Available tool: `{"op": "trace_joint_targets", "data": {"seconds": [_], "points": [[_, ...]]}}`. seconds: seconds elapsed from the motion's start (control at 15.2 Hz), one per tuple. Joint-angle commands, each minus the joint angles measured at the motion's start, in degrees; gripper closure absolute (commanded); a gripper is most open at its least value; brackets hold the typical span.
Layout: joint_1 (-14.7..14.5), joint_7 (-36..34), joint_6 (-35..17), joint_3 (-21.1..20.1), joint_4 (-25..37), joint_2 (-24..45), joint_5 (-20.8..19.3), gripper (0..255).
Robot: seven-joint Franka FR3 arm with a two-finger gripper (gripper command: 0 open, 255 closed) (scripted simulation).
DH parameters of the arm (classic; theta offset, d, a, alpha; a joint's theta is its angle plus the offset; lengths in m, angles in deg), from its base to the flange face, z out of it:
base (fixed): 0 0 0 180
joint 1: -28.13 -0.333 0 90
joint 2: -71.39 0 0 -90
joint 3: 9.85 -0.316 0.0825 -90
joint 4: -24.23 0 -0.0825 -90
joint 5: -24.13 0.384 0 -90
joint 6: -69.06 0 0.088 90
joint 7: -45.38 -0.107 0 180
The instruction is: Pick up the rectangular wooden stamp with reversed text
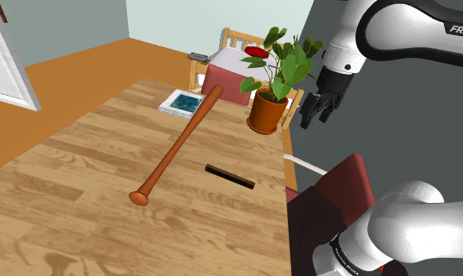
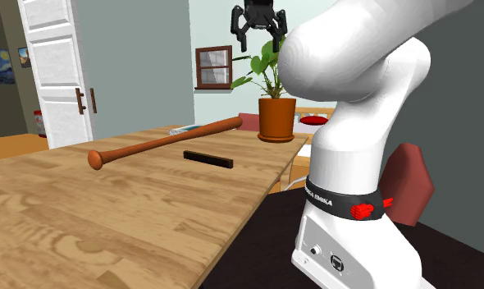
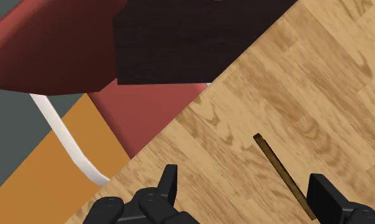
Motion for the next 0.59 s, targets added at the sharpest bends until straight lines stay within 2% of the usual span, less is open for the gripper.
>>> {"op": "trace_joint_targets", "data": {"seconds": [0.0,0.53], "points": [[0.0,0.0,0.0,0.0,0.0,0.0,0.0,0],[-3.9,7.5,-18.4,0.0,-8.2,8.4,0.5,0]]}}
